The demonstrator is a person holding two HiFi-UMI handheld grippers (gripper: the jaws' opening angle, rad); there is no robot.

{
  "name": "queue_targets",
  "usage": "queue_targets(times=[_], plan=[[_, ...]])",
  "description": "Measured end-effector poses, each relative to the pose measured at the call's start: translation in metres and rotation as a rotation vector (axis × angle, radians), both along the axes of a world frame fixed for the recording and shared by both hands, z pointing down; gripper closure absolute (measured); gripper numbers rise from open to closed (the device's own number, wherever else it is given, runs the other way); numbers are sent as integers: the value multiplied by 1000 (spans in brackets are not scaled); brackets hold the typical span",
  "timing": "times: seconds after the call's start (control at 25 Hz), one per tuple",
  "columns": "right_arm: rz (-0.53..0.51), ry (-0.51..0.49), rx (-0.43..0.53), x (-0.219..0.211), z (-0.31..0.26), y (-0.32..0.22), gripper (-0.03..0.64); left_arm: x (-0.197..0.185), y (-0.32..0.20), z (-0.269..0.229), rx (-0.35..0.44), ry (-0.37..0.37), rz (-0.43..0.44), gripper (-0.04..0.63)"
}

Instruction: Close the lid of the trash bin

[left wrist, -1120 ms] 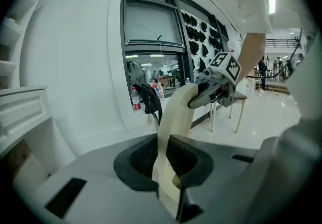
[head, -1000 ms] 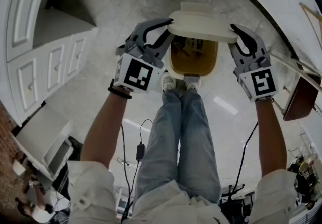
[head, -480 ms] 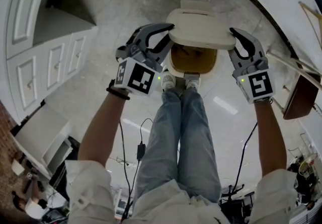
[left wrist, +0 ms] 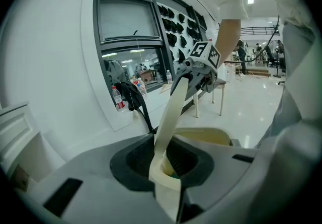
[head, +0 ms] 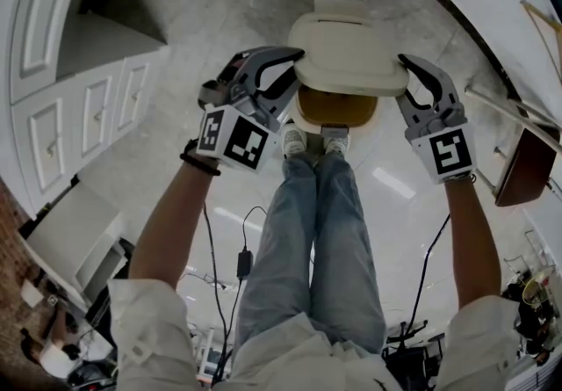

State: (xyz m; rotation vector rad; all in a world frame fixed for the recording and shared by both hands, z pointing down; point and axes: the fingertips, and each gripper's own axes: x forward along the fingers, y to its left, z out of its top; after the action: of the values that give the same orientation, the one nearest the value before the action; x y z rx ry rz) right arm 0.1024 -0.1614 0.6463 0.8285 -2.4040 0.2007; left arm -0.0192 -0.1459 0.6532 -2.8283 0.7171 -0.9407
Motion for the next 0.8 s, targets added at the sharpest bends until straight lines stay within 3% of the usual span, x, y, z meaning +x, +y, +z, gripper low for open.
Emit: queue_targets(times=[0.8], plan=[[-43, 43, -21, 0, 16, 27, 459, 3, 28, 14, -19, -48, 95, 492]])
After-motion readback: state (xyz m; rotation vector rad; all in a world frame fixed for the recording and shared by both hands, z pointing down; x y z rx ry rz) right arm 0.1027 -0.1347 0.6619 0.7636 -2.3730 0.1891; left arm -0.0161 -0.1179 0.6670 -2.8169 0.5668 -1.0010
